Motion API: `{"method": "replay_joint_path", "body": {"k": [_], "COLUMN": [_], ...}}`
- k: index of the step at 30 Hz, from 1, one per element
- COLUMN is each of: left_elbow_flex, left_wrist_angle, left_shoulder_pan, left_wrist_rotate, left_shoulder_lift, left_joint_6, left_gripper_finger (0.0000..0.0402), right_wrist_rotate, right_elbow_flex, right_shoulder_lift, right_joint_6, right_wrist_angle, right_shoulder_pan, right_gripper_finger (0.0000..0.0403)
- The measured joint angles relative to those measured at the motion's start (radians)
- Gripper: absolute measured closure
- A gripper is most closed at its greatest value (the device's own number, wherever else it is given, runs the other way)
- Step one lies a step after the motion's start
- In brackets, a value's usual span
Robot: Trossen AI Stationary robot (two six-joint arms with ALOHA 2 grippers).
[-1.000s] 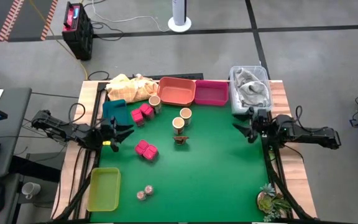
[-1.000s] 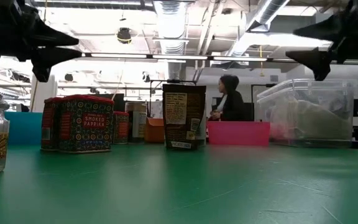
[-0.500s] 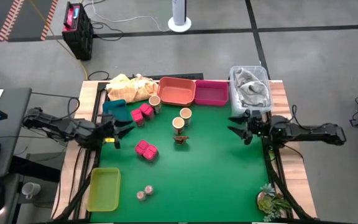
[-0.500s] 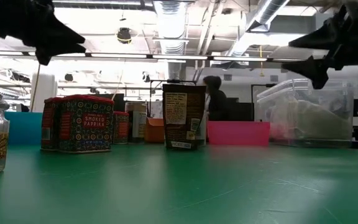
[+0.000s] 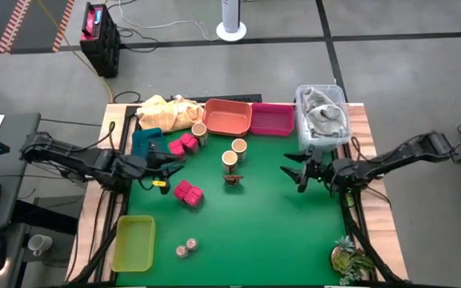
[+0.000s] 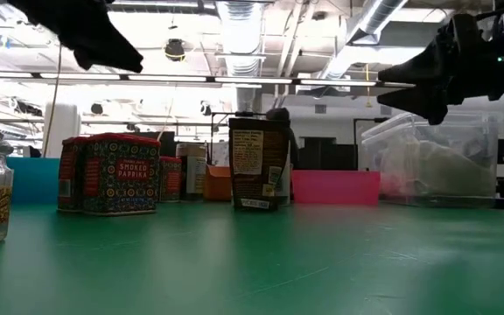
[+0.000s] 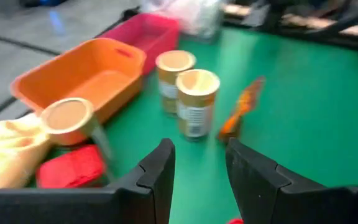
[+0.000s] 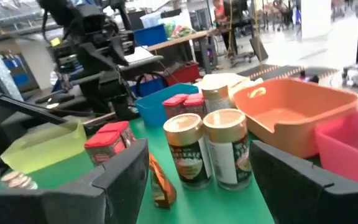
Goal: Sort spices by type
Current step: Put the right small brown seasoning bottle into the blue bin
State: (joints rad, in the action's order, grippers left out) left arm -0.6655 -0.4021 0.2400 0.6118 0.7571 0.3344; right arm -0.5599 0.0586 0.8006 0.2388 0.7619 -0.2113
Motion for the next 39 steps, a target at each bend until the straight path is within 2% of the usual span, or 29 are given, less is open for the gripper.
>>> {"method": "replay_joint_path", "body": {"k": [2,6,12,16,18,20,25,29,34,39], "left_elbow_flex": [-0.047,-0.133,-0.252,-0.279,-0.282,-0.283,-0.288,-0.357,-0.523,-0.679], "left_wrist_angle": [-0.057,-0.184,-0.334,-0.332,-0.301,-0.252,-0.213,-0.251,-0.376,-0.48], "left_shoulder_pan": [-0.006,-0.072,-0.219,-0.235,-0.201,-0.129,0.097,0.226,0.345,0.397], "left_wrist_rotate": [0.041,0.052,-0.157,-0.372,-0.484,-0.54,-0.482,-0.442,-0.423,-0.388], "left_shoulder_lift": [0.046,0.134,0.24,0.279,0.301,0.329,0.429,0.528,0.684,0.848], "left_joint_6": [0.01,0.012,-0.015,-0.039,-0.026,0.009,0.093,0.202,0.326,0.459], "left_gripper_finger": [0.0268,0.0253,0.0221,0.0207,0.0205,0.0206,0.0211,0.0211,0.0211,0.0211], "right_wrist_rotate": [-0.006,-0.004,0.061,0.11,0.113,0.105,0.011,-0.028,-0.052,-0.054], "right_elbow_flex": [0.012,0.09,0.242,0.297,0.303,0.303,0.303,0.303,0.303,0.303], "right_shoulder_lift": [0.068,0.174,0.307,0.369,0.397,0.417,0.43,0.411,0.394,0.398], "right_joint_6": [-0.049,-0.152,-0.221,-0.227,-0.248,-0.26,-0.243,-0.239,-0.227,-0.15], "right_wrist_angle": [0.07,0.051,-0.091,-0.116,-0.122,-0.123,-0.122,-0.13,-0.133,-0.147], "right_shoulder_pan": [-0.009,0.005,0.044,0.037,0.024,0.022,0.034,0.034,0.027,0.031], "right_gripper_finger": [0.0101,0.0101,0.01,0.0094,0.0092,0.0091,0.0091,0.0091,0.0091,0.0091]}}
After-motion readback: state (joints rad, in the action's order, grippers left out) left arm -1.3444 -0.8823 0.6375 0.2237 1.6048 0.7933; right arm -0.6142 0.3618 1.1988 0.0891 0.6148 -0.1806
